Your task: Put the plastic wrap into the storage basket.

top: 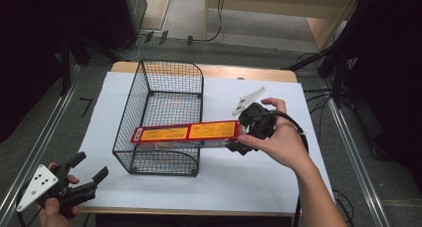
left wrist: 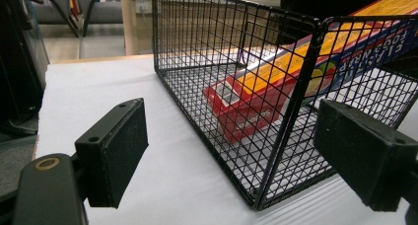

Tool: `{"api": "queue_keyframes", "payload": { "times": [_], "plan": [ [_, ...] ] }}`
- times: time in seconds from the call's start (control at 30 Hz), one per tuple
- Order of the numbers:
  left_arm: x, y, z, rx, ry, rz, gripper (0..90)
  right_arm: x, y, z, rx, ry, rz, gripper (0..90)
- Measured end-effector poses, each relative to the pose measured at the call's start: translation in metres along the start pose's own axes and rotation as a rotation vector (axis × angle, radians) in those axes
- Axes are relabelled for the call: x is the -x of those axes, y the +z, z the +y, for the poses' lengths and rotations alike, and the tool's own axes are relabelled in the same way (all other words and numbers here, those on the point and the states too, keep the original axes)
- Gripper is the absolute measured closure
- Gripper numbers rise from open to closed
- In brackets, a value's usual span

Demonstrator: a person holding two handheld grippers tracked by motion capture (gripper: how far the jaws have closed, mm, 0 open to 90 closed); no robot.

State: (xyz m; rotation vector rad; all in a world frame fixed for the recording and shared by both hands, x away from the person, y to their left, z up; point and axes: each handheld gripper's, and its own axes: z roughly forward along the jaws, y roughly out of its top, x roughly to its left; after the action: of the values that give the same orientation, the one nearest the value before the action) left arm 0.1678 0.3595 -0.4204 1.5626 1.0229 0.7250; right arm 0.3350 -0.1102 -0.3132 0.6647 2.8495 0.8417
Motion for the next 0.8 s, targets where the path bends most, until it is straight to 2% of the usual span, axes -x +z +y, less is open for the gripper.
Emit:
{"api": "queue_keyframes", "payload": {
  "times": [0.37,0.8],
  "plan": [
    [0.0,0.0,0.0,0.001,0.0,0.0,13.8,0.009,0.008,-0.033,0.027,0.046,-0.015,5.4],
    [0.001,0.0,0.0,0.001,0.001,0.002,13.9,0.021,0.022,-0.093,0.056,0.15,-0.04,5.7]
  ]
}}
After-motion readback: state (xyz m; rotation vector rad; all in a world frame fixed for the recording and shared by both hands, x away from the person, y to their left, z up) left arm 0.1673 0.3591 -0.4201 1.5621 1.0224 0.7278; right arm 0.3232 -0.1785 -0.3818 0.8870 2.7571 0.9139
